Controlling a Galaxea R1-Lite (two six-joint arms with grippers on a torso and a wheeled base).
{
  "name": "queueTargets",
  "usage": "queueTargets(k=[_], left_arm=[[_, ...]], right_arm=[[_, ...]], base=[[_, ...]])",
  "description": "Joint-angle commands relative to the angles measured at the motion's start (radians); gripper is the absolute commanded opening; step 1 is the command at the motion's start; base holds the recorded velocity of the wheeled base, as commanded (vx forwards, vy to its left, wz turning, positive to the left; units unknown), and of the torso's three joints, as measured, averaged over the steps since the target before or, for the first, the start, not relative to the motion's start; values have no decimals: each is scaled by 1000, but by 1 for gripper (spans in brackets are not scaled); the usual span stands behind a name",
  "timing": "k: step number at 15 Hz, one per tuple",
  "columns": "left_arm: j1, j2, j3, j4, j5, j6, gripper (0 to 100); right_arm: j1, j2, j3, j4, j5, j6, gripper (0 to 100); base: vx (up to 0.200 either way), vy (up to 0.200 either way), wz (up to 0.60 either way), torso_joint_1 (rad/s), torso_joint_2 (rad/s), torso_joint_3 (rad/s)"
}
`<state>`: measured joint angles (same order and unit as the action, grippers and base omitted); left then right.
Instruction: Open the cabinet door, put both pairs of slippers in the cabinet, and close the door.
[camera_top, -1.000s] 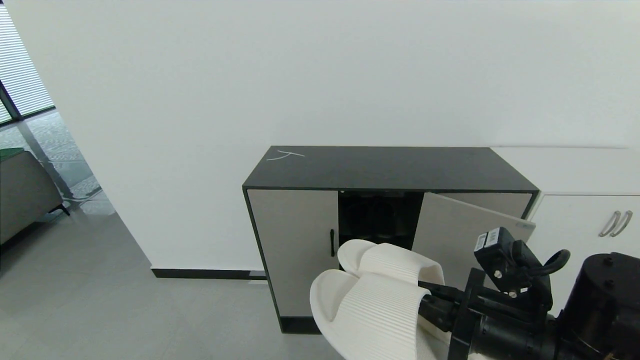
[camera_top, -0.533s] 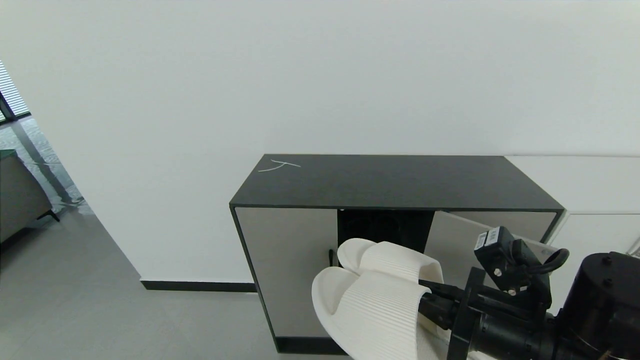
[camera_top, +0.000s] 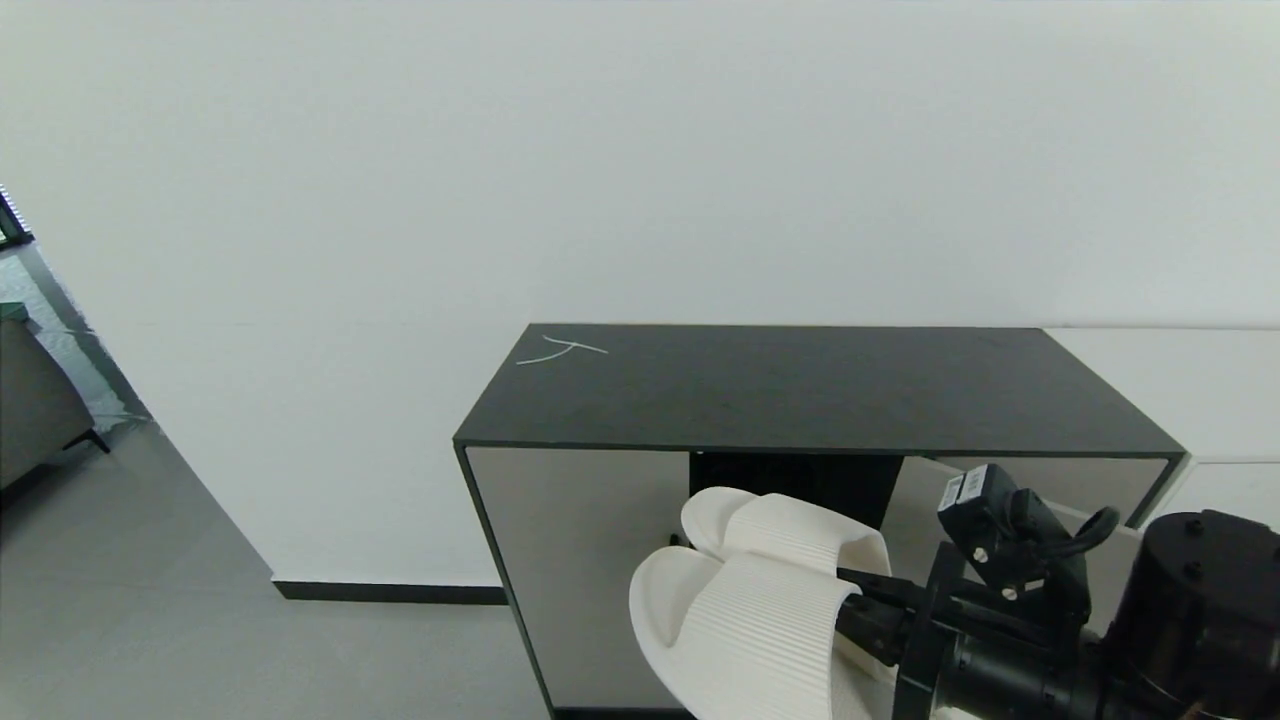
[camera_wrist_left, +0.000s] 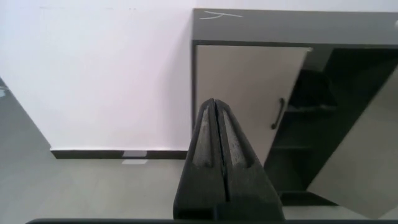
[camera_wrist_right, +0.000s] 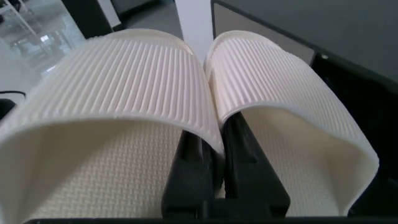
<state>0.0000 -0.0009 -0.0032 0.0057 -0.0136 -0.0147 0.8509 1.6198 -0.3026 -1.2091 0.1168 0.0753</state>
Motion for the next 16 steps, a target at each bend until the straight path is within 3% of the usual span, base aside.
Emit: queueTargets(k=[1,7,16], left_arm=[[0,1,0,0,0,-1,0],[0,1,0,0,0,-1,0],[0,1,0,0,1,-1,0]], right_arm=[[2,5,0,-3,1,0,0],[2,5,0,-3,7,0,0],[2,15,6,-3,7,-2,0]], base=[[0,0,0,0,0,0],[0,0,0,-16,37,20],[0,0,0,-197,421,225]])
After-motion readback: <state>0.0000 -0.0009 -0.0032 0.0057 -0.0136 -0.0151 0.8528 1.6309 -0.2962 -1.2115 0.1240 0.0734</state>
